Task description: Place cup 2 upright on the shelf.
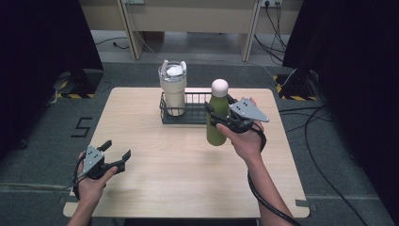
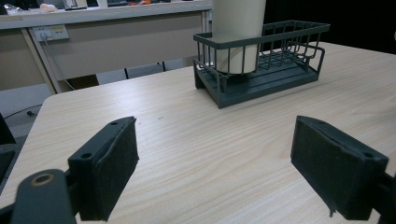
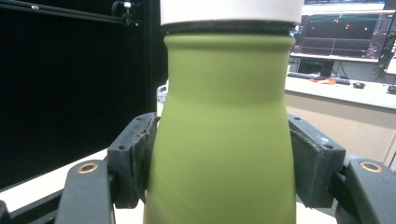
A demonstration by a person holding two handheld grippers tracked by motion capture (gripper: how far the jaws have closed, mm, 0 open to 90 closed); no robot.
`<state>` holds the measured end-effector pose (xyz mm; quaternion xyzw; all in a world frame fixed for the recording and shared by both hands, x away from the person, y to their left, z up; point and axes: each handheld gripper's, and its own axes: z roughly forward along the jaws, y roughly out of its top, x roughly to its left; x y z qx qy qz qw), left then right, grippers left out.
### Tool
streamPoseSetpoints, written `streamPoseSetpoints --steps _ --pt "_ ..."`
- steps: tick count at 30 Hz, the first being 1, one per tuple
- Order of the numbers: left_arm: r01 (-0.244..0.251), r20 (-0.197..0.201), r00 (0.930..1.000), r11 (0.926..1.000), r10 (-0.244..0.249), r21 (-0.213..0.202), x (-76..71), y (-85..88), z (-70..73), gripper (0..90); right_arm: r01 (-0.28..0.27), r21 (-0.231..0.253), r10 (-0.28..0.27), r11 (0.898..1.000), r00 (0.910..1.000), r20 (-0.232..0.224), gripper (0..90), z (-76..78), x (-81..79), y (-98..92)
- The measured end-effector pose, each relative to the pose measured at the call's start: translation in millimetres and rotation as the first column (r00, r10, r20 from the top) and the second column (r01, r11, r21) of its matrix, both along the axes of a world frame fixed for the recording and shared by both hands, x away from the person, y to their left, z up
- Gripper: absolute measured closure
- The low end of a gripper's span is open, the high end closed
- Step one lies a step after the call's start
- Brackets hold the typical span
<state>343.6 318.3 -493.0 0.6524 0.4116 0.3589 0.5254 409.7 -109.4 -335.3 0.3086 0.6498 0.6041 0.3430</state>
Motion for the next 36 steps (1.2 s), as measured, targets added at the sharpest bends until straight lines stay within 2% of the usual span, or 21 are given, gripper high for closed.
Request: streamPoseSetpoints --steps 11,36 --pt "0.0 0.0 1.0 1.0 0.0 -0.002 -0.7 0.9 -0.1 14.2 0.0 -0.008 0.0 1.0 1.0 0.006 32.6 5.3 12.6 7.5" --pt "-0.001 0.004 1.0 1.0 0.001 0.008 -0.7 1.6 0.4 14.2 0.018 0.007 -0.018 1.0 0.9998 -0.005 32.8 13.5 36.9 15.0"
